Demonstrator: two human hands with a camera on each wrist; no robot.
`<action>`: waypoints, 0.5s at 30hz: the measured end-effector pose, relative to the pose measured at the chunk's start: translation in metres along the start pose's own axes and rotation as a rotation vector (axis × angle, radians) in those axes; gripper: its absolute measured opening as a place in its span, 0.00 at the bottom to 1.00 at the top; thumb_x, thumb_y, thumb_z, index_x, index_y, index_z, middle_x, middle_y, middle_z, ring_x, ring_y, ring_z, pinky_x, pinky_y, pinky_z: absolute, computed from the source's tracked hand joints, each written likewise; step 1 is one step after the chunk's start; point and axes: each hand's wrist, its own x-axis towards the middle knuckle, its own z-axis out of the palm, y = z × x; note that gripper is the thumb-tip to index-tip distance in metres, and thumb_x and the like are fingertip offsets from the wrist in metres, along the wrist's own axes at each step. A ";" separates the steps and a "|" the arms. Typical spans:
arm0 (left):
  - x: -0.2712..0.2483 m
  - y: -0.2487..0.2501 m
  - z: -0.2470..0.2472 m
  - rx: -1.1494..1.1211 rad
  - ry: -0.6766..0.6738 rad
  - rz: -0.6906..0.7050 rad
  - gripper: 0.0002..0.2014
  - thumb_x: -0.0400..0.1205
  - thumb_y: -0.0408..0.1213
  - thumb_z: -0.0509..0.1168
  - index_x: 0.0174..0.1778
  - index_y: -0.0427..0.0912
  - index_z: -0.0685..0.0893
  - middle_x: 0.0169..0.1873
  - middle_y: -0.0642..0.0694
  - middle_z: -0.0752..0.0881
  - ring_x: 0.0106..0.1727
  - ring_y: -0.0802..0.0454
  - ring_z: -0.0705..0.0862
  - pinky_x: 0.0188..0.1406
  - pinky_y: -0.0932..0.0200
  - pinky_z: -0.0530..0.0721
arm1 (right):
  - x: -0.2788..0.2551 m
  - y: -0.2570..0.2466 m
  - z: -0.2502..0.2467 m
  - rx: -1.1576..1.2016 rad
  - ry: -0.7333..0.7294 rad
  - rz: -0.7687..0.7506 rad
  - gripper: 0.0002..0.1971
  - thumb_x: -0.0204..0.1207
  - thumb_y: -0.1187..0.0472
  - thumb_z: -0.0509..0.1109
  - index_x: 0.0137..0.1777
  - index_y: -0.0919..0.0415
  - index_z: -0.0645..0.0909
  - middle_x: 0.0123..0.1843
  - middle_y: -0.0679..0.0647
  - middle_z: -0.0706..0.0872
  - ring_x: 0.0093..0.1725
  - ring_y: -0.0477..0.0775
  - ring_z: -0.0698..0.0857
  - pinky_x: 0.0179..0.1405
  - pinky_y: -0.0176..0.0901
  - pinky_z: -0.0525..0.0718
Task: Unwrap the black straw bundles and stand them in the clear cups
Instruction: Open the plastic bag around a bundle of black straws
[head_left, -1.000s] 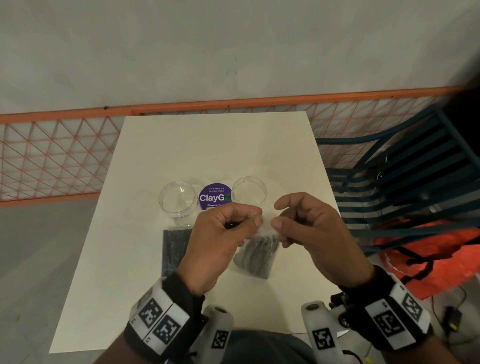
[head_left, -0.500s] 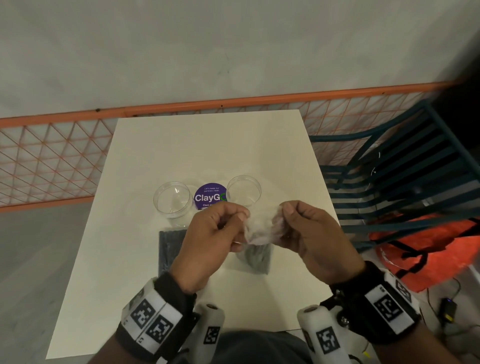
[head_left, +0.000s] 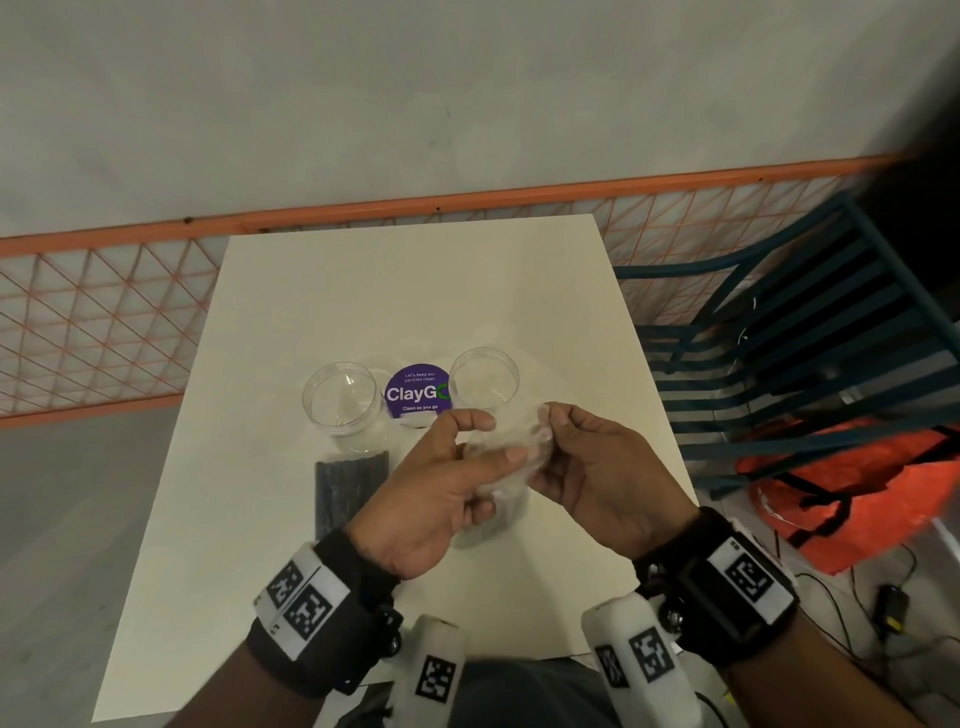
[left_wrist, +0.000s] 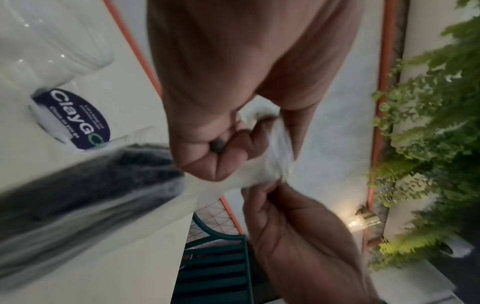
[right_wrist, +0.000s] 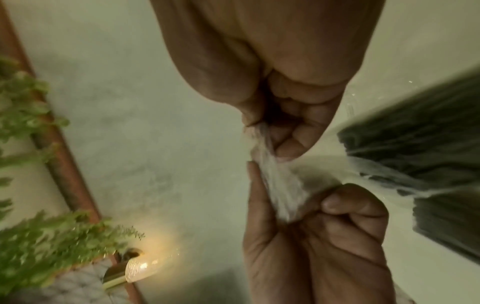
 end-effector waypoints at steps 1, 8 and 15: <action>0.001 0.000 -0.002 -0.010 0.019 -0.012 0.21 0.73 0.31 0.78 0.58 0.47 0.80 0.43 0.43 0.83 0.33 0.53 0.78 0.29 0.61 0.78 | 0.002 0.001 -0.002 0.044 0.019 0.010 0.12 0.86 0.63 0.58 0.48 0.60 0.82 0.40 0.54 0.88 0.38 0.51 0.87 0.40 0.43 0.88; 0.009 -0.001 -0.008 -0.176 0.057 -0.058 0.07 0.83 0.33 0.69 0.40 0.45 0.88 0.35 0.50 0.92 0.33 0.57 0.90 0.47 0.55 0.86 | -0.002 0.009 -0.003 0.121 -0.112 0.069 0.10 0.81 0.59 0.64 0.55 0.61 0.85 0.51 0.61 0.90 0.45 0.59 0.90 0.44 0.48 0.87; 0.015 -0.009 -0.003 -0.297 0.018 -0.090 0.07 0.82 0.34 0.65 0.41 0.49 0.84 0.35 0.45 0.84 0.32 0.49 0.83 0.34 0.56 0.79 | 0.007 0.013 -0.024 -0.365 0.076 -0.018 0.07 0.79 0.58 0.70 0.50 0.63 0.81 0.43 0.58 0.86 0.43 0.56 0.84 0.43 0.45 0.86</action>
